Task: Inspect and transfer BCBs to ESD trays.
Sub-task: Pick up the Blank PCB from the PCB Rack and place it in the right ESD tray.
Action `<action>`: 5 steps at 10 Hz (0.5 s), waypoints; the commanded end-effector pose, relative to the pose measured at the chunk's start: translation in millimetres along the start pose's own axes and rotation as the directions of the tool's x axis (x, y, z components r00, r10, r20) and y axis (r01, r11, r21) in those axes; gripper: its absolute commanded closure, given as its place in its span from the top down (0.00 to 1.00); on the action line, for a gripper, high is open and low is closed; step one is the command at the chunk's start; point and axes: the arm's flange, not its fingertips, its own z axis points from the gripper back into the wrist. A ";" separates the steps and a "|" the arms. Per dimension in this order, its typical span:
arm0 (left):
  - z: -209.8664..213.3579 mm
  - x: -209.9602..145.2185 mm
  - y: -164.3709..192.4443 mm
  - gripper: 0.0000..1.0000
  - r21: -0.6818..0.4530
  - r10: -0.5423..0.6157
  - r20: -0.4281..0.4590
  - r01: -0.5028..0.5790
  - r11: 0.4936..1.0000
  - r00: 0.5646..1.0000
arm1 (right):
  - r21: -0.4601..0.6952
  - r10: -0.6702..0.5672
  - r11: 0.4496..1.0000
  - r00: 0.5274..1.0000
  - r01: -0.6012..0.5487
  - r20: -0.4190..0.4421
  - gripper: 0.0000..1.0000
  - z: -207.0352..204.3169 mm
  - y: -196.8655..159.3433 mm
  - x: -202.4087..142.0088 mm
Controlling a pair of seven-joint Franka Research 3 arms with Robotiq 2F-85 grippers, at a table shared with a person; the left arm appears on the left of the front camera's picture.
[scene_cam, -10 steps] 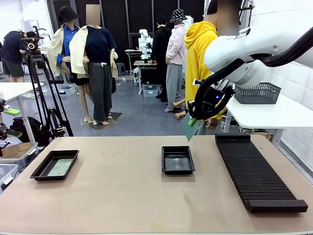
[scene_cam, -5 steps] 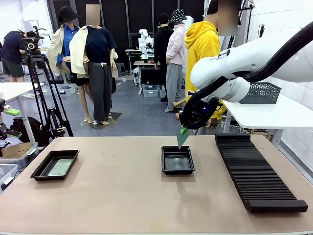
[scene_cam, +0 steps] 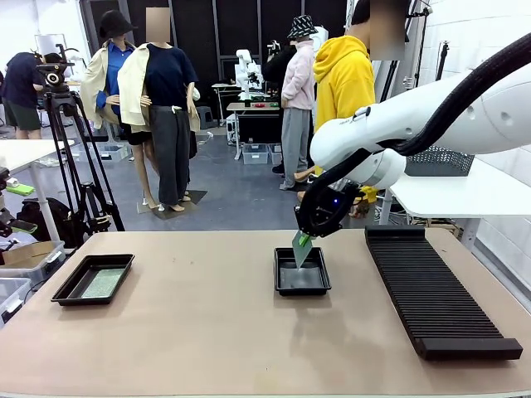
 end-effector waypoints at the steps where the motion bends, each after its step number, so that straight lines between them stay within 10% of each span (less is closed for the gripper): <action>1: 1.3 -0.3 -0.7 1.00 0.010 -0.002 0.005 0.002 1.000 1.000 | 0.014 -0.020 1.000 0.999 0.021 -0.038 0.00 -12.9 -1.0 15.6; 5: 1.3 -0.3 -0.7 1.00 0.010 -0.002 0.005 0.002 1.000 1.000 | 0.039 -0.015 0.999 0.997 0.018 -0.072 0.00 -37.1 -6.9 30.3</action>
